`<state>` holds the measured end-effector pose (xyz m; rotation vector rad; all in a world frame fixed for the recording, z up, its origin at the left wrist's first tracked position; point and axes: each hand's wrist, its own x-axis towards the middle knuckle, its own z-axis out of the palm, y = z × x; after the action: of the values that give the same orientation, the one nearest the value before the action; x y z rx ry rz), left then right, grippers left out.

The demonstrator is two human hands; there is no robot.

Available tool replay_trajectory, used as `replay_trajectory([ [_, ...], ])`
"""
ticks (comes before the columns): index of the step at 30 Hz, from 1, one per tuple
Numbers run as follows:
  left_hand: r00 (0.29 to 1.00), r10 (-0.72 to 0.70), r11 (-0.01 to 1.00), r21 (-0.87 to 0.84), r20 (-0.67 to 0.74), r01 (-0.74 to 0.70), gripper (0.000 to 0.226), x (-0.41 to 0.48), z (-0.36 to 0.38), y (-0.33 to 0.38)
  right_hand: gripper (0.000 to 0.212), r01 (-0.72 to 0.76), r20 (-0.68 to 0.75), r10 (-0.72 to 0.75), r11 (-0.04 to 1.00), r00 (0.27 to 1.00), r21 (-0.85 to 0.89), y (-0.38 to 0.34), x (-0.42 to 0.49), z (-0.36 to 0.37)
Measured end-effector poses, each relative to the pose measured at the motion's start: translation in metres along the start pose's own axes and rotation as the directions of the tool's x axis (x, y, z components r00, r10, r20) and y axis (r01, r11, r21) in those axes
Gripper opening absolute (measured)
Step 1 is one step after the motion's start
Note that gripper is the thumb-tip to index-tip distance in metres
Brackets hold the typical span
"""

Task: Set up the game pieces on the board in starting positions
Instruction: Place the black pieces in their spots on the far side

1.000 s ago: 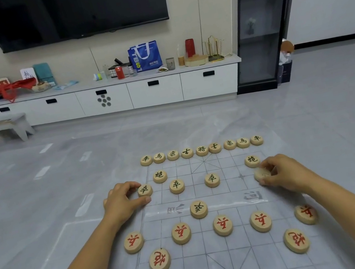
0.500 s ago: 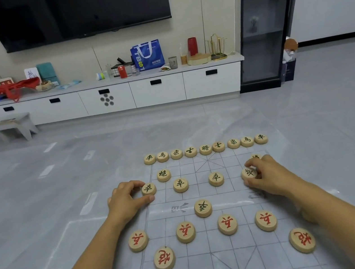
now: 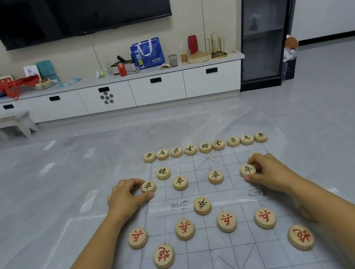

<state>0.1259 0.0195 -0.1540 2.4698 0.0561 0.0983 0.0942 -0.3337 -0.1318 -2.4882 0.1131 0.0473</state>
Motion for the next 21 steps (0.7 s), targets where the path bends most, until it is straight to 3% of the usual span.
replay_trajectory([
  [21,1.0,-0.002,1.0,0.01,-0.01,0.002,0.036,0.0009,0.0016,-0.0009,0.033,0.015,-0.079,-0.013,0.999,0.997,0.034,0.0007,-0.0008,0.0057],
])
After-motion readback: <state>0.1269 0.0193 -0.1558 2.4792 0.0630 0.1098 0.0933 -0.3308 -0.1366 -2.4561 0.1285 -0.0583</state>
